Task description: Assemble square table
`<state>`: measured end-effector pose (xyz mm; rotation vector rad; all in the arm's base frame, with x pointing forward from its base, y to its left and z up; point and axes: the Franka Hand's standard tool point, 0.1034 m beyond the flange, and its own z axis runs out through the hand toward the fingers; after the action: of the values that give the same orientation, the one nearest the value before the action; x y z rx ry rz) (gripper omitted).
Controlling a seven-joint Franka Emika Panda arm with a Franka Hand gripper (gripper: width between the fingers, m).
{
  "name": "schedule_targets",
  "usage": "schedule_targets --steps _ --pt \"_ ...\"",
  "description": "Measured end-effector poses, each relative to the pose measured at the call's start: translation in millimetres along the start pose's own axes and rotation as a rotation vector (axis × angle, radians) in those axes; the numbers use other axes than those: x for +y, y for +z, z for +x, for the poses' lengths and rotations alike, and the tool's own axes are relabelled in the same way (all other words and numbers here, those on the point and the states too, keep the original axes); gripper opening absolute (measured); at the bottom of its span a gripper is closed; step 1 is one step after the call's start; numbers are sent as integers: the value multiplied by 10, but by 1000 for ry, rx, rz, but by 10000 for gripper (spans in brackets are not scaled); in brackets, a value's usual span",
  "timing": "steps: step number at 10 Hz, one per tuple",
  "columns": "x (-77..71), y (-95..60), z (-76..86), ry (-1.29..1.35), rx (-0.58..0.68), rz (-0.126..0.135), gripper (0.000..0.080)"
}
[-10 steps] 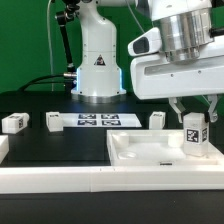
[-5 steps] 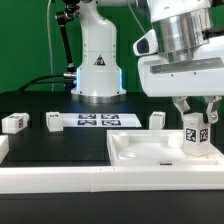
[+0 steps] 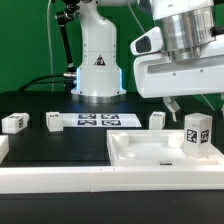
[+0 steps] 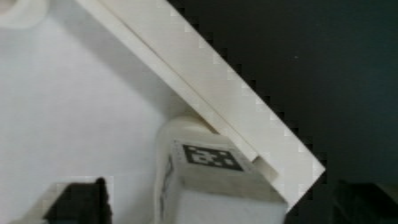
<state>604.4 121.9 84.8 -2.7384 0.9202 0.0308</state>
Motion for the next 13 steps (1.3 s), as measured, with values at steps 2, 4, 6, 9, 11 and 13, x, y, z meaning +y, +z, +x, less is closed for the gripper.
schedule_targets --steps 2,4,6,9,11,13 --pt "1 1 0 -147 0 0 646" --pt "1 8 -3 -317 6 -7 649" --pt "-19 28 -32 -566 29 -58 649" --pt "-68 20 9 -922 68 -85 649" --pt "-92 2 27 -1104 67 -99 649" --pt "-87 -1 42 -1261 60 -105 649"
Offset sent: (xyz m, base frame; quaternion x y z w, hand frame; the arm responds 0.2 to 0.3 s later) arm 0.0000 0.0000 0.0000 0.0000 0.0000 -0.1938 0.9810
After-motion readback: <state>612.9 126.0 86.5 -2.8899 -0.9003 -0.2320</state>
